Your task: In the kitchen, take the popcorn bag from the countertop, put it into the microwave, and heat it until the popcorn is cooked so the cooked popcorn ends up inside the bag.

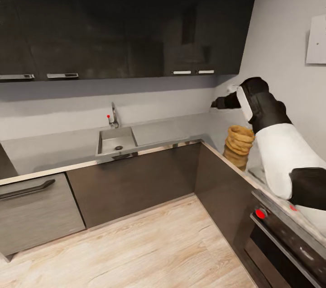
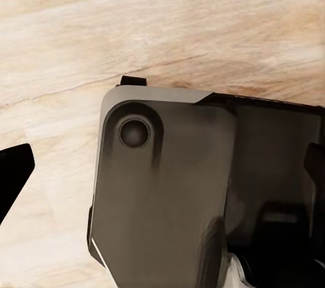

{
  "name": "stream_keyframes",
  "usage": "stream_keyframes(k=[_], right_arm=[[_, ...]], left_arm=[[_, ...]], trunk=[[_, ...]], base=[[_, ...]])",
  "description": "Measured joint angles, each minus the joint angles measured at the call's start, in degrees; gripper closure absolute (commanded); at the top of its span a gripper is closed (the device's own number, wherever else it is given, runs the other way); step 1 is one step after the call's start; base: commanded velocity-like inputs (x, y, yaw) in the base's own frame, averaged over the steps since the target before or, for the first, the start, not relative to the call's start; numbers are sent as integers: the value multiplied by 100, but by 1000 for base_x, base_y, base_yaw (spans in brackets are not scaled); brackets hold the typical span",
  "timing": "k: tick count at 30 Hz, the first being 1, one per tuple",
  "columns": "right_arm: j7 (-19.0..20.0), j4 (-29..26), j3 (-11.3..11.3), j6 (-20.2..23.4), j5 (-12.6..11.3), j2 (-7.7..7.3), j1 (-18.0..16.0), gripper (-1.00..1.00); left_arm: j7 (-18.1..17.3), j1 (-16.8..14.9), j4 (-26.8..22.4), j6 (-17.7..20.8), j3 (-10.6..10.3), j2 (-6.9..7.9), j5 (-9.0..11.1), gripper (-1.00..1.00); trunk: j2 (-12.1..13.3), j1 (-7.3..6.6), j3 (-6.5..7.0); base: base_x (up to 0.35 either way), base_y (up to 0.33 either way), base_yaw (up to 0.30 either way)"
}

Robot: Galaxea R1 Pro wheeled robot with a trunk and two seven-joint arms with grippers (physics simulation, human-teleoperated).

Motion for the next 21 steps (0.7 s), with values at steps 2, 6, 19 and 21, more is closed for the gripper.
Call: stream_keyframes(k=[2, 6, 19, 21], right_arm=[[-11, 1298, -14, 0, 8, 7, -1026, -100], [-25, 2870, -18, 0, 3, 13, -2150, -100], [-4, 4184, 426, -2, 118, -24, -2695, -100], [-1, 4196, 443, -2, 117, -23, -2689, -100]], left_arm=[[0, 1, -1, -5, 1, 0, 1, -100], [0, 2, -1, -5, 1, 0, 1, -100], [0, 1, 7, 1, 44, 7, 70, -100], [0, 1, 8, 2, 47, 8, 71, -100]], trunk=[[2, 1, 1], [-2, 0, -1], [-1, -2, -1], [-1, -3, -2]], base=[[0, 0, 0], [0, 0, 0], [77, -7, 0], [306, -84, 0]])
